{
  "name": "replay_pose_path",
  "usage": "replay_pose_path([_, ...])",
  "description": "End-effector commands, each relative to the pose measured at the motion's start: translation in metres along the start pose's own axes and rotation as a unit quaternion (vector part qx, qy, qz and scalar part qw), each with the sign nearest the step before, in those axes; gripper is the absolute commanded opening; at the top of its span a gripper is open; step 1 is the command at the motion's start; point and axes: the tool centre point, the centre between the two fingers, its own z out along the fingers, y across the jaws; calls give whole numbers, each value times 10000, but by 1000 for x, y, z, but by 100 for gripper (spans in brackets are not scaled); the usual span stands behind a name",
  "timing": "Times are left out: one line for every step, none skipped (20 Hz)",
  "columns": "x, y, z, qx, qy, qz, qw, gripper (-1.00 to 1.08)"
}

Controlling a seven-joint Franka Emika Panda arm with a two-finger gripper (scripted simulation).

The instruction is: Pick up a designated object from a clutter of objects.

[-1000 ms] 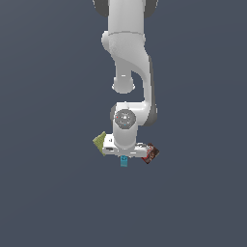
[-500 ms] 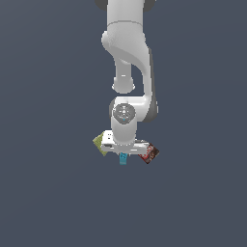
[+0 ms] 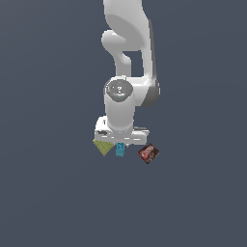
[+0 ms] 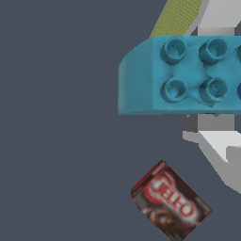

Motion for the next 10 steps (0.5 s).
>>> replay_pose_path([-1,5,-28,4,7,2,10000,-100])
replay_pose_path([-2,7,-40,4,7,2,10000,-100])
replay_pose_path([-3,9,-52,4,7,2,10000,-100])
replay_pose_path([-3,10,-65,4,7,2,10000,-100])
replay_pose_path([-4,12,-76,4,7,2,10000,-100])
replay_pose_path([-4,14,-88,4,7,2,10000,-100])
replay_pose_path([-5,16,-100,4,7,2,10000,-100])
replay_pose_path([-5,18,-111,4,7,2,10000,-100])
replay_pose_path([-6,20,-123,4,7,2,10000,-100])
replay_pose_path([-6,21,-134,4,7,2,10000,-100])
